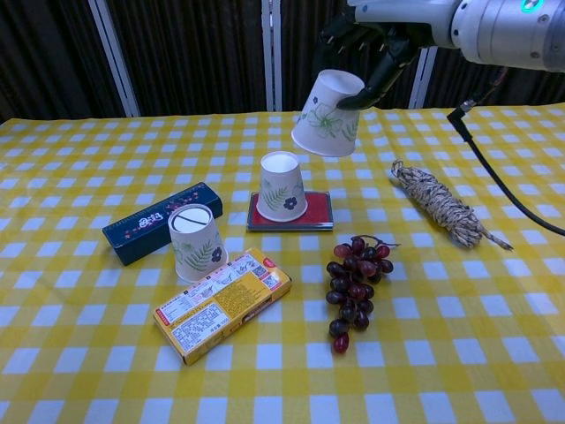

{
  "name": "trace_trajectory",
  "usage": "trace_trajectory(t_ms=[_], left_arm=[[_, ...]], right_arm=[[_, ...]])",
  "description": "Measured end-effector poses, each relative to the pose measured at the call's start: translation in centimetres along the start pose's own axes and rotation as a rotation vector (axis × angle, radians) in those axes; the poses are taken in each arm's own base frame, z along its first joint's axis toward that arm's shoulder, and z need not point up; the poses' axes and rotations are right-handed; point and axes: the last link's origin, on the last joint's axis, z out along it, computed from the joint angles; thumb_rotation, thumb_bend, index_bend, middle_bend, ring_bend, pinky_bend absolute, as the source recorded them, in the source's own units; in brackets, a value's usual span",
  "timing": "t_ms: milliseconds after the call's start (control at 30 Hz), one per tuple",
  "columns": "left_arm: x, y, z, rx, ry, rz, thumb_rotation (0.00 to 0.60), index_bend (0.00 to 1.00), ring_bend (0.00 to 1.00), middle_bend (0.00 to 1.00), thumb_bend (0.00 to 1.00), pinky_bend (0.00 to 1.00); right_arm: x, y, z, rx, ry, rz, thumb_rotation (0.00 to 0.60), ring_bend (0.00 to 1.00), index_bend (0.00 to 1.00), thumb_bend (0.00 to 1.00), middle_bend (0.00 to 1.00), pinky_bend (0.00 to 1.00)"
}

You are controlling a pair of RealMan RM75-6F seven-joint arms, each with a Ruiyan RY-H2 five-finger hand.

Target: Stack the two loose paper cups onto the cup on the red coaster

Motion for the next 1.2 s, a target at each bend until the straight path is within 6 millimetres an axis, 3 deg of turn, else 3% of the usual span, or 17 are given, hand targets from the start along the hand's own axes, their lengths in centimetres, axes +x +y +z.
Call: trace_trajectory(t_ms=[600, 1033, 1100, 1200], left_arm=[[0.3, -0.5, 0.2, 0.01, 0.004, -0.019, 0.6, 0.0, 0.0, 0.0, 0.0, 0.0], [0.3, -0.7, 0.4, 0.02, -0.005, -0.024, 0.6, 0.0, 0.0, 0.0, 0.0, 0.0], [0.3, -0.7, 0.4, 0.02, -0.007, -0.024, 0.6, 0.0, 0.0, 0.0, 0.0, 0.0], [0.3, -0.7, 0.4, 0.02, -0.005, -0.025, 0.6, 0.0, 0.0, 0.0, 0.0, 0.0]], right_arm=[[-3.0, -2.7, 3.7, -0.03, -0.057, -0.078, 0.6, 0.45, 0.39, 0.26, 0.46, 0.55], [-2.9, -3.8, 5.0, -0.017, -0.038, -0.072, 0.6, 0.45, 0.37, 0.25, 0.44, 0.55], [-2.9, -3.9, 5.2, -0.021, -0.038, -0.079, 0.6, 0.44, 0.35, 0.24, 0.42, 0.54], [-3.1, -4.0, 5.2, -0.021, -0.053, -0.078, 0.6, 0.31, 0.19, 0.13, 0.25, 0.45]])
